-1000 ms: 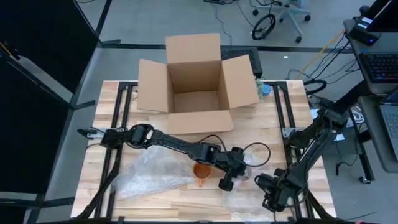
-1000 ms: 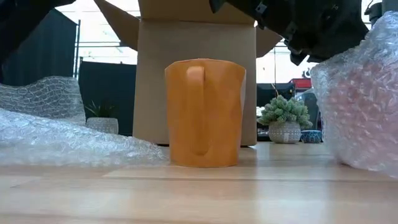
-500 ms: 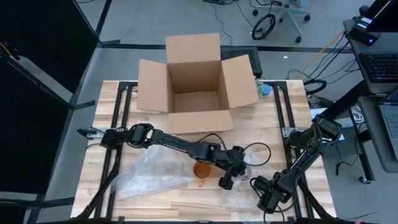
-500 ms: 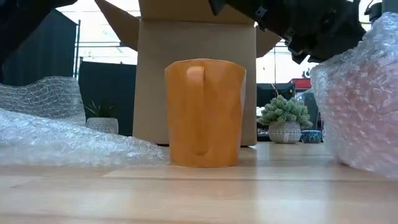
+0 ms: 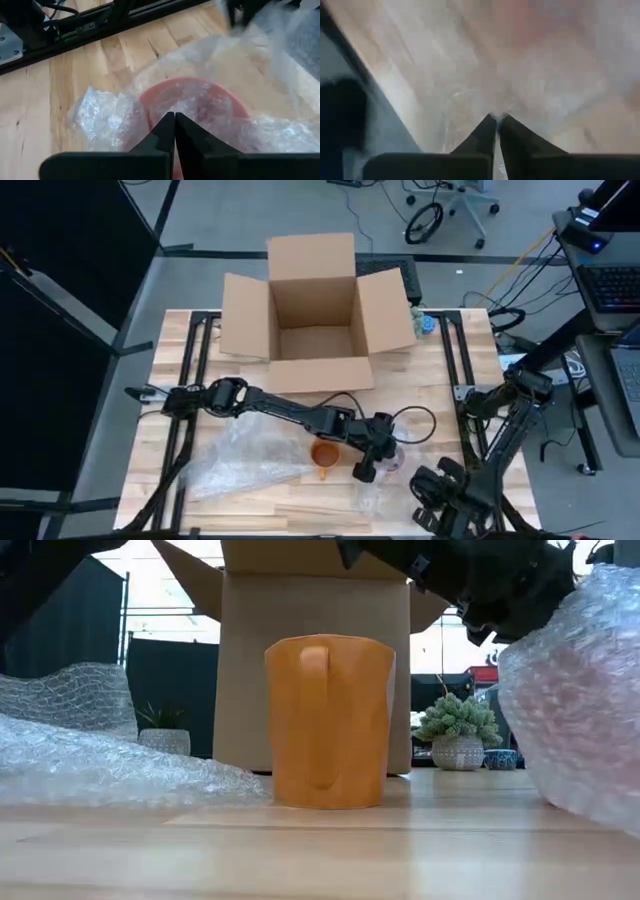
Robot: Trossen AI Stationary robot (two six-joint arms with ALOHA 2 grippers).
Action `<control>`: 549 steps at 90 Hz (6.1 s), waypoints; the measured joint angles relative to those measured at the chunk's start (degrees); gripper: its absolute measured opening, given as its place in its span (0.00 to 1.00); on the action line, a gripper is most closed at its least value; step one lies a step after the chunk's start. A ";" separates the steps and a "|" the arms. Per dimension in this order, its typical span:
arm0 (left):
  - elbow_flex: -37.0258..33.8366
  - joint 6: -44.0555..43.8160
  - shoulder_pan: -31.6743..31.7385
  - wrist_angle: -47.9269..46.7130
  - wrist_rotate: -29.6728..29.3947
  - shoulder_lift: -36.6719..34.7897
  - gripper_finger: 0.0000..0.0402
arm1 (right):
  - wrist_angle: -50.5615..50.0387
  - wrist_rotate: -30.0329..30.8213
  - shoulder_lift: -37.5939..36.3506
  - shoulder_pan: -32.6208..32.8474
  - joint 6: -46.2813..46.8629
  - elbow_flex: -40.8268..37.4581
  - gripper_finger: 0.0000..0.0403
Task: Wrap mug
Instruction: Wrap the pink mug with the transparent bubble wrap
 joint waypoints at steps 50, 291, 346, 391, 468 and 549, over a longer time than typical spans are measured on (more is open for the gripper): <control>-0.02 0.03 -1.15 -0.36 0.00 0.01 0.00 | 7.18 20.35 0.27 -5.62 -3.64 -7.08 0.01; -1.87 -10.57 -2.06 -14.05 -11.73 -4.95 0.00 | 3.65 22.26 0.12 -16.09 -13.04 -6.85 0.01; -2.72 -12.38 -0.79 -34.58 -25.87 -9.28 0.00 | 4.09 19.88 0.22 -14.70 -12.67 -6.85 0.01; -7.41 -8.39 -1.33 -16.49 -7.78 -8.10 0.00 | 4.43 19.35 -1.90 -15.01 -15.04 -4.91 0.01; -7.28 -7.53 -1.77 -11.94 -4.98 -5.80 0.00 | 9.94 13.48 0.42 -18.90 -15.28 -7.49 0.01; -6.09 -4.30 -1.90 -8.02 -10.70 -6.13 0.00 | 13.76 9.96 0.49 -19.18 -16.31 -11.87 0.01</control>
